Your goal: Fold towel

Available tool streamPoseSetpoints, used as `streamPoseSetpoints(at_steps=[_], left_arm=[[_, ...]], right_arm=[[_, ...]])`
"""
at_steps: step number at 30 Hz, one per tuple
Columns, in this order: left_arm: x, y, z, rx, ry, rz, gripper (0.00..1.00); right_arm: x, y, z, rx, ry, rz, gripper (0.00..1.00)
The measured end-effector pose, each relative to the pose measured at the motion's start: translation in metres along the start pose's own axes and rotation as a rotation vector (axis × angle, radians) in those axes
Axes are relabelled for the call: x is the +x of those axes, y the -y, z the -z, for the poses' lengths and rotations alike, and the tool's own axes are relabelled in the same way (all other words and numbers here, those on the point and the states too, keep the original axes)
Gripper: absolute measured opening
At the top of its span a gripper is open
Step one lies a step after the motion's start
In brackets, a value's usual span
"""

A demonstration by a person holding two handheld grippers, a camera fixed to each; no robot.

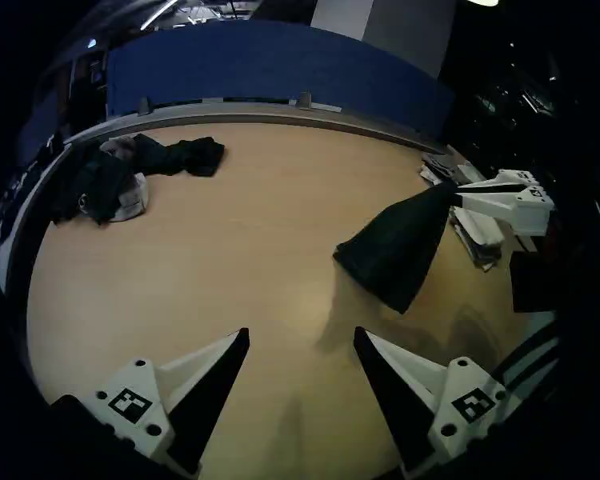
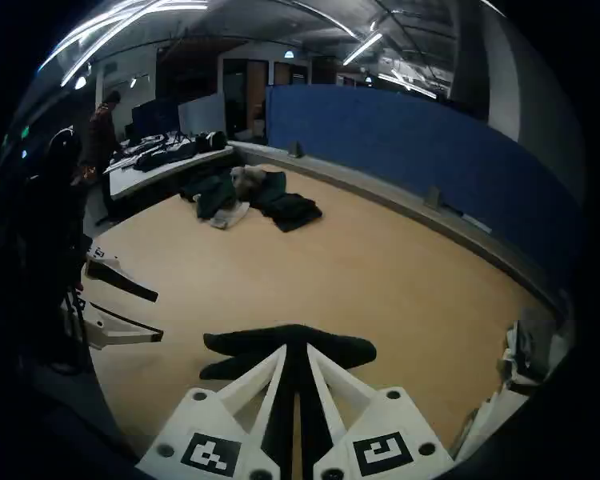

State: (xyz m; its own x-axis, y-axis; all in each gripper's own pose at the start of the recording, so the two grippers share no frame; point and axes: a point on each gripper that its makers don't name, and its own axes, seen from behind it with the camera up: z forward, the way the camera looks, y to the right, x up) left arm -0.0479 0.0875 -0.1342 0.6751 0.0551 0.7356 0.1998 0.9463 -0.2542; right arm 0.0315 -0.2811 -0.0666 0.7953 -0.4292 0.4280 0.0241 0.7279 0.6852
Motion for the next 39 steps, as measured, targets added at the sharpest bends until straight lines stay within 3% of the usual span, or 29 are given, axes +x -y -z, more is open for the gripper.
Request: streamPoseSetpoints(at_steps=[11,24,31,39], left_arm=[[0.006,-0.008,0.003,-0.006,-0.016,-0.007,0.97],[0.009,-0.018,0.001,-0.017,-0.013,-0.016,0.97],[0.01,-0.024,-0.001,-0.022,-0.012,-0.02,0.97],[0.01,-0.029,-0.004,-0.021,-0.008,-0.028,0.97]], right_arm=[[0.017,-0.012,0.023,-0.029,-0.038,0.015,0.02],[0.023,-0.032,0.043,-0.066,-0.065,-0.012,0.02],[0.025,-0.06,0.06,-0.109,-0.083,-0.036,0.02],[0.022,-0.106,0.085,-0.171,-0.093,-0.062,0.02]])
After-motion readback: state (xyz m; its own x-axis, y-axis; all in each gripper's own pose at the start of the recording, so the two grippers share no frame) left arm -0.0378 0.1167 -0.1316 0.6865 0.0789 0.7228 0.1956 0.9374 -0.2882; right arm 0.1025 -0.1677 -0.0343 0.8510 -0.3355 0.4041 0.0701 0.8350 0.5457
